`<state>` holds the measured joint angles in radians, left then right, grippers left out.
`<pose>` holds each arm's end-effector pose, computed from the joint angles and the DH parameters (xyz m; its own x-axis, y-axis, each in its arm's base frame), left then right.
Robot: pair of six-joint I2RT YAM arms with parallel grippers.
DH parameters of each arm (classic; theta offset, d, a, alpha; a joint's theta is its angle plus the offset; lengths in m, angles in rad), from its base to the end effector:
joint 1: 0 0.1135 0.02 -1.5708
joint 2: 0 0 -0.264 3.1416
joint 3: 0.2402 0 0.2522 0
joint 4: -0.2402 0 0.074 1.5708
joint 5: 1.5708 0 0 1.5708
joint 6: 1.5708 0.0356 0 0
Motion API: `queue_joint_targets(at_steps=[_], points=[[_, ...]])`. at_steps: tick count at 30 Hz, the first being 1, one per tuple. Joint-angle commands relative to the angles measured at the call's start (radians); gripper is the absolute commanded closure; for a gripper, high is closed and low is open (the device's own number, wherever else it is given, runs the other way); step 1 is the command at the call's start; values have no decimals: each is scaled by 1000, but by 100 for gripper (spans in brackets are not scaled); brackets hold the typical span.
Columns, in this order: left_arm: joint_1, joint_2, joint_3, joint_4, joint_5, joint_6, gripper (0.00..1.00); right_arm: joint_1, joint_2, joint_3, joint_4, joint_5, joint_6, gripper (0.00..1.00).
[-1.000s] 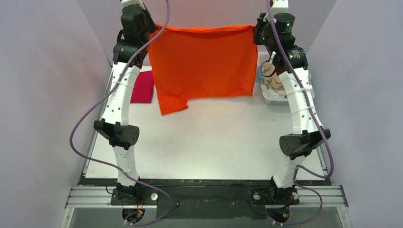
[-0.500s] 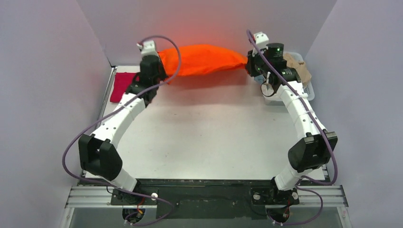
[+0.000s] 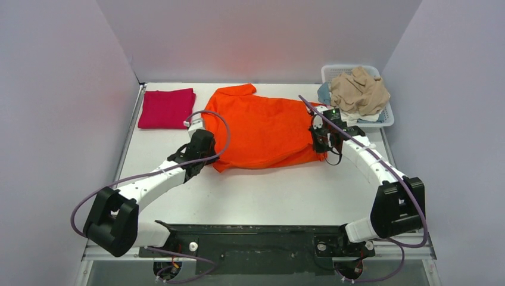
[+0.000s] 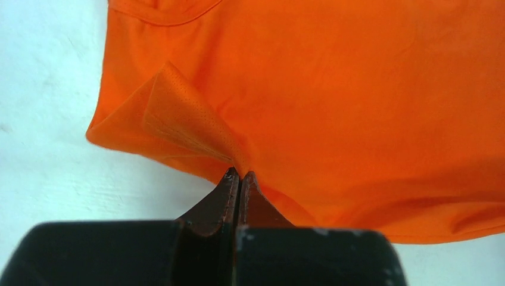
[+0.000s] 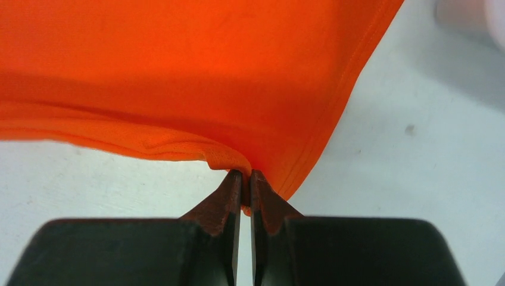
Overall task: Fold and stack the t-shirts
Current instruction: Flatten out the tshirt
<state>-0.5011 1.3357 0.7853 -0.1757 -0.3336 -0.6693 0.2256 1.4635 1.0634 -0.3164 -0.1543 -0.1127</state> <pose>0.2504 -0.1239 0.2218 -0.6051 -0.3370 -0.7213 -0.1737 0.9401 -0.2934 0.3136 0.0776 0.2641 -0.5985 -0.2514 -0.7607 -0.4038 0.9147 0.0155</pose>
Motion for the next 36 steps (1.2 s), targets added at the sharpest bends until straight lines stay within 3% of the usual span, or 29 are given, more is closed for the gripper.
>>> queue_joint_targets(at_steps=[1, 9, 14, 17, 18, 20, 21, 22, 24, 25, 26, 28, 31, 36], points=[[-55, -72, -54, -22, 16, -135, 100, 18, -102, -111, 7, 127, 145, 100], [-195, -206, -147, -245, -86, -309, 100, 88, -220, -219, -119, 230, 304, 100], [-240, -275, -194, -353, -74, -422, 100, 139, -263, -280, -238, 282, 490, 100], [-253, -292, -219, -427, -19, -471, 78, 147, -302, -332, -325, 297, 614, 94], [-265, -300, -226, -448, 22, -494, 64, 149, -314, -341, -345, 293, 671, 92], [-302, -325, -232, -528, 73, -522, 50, 162, -362, -373, -408, 281, 728, 81], [-319, -337, -232, -585, 86, -527, 45, 175, -408, -393, -424, 291, 745, 68], [-353, -365, -225, -615, 106, -537, 30, 178, -433, -403, -458, 296, 773, 60], [-413, -418, -195, -699, 105, -549, 23, 183, -518, -419, -502, 308, 797, 34], [-432, -438, -162, -743, 88, -551, 23, 184, -573, -415, -516, 315, 799, 29], [-469, -475, -145, -759, 76, -552, 22, 185, -604, -400, -533, 317, 797, 16], [-503, -525, -90, -781, 43, -534, 22, 185, -681, -364, -542, 313, 784, 8], [-509, -555, -34, -755, -10, -475, 17, 185, -761, -323, -518, 281, 737, 7], [-464, -495, -59, -580, -94, -416, 13, 185, -722, -337, -350, 205, 726, 6]])
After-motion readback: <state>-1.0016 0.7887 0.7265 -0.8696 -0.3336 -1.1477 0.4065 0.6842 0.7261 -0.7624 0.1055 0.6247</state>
